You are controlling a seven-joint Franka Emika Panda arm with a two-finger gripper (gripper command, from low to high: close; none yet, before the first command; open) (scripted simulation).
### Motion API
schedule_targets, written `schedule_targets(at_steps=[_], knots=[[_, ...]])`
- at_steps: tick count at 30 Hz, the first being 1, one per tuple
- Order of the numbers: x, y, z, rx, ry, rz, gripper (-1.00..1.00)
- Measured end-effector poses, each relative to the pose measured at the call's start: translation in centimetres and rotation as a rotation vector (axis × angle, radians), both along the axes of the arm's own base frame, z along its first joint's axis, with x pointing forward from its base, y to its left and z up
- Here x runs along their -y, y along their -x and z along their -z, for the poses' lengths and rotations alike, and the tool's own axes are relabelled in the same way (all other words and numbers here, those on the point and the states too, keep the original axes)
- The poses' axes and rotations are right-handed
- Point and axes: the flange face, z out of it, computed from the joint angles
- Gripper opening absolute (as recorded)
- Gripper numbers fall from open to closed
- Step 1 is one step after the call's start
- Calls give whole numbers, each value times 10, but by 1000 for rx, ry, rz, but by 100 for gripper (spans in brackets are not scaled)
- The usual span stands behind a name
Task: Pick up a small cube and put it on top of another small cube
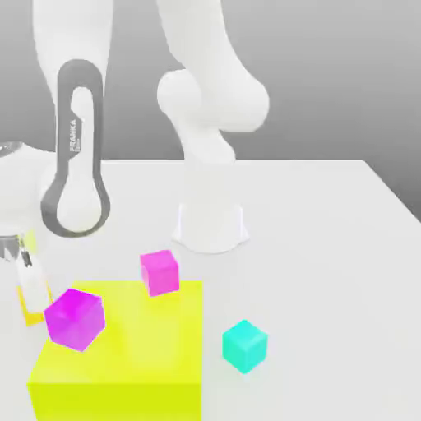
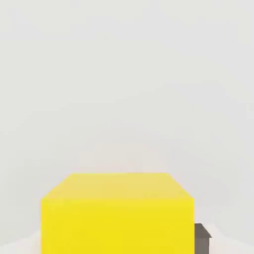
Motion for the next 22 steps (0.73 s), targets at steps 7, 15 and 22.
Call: schedule_targets(at_steps=[7, 15, 22], knots=[[-38, -70, -81, 9, -11, -79, -100], [-134, -162, -179, 4, -6, -176, -100], [-139, -165, -136, 3, -4, -177, 100]])
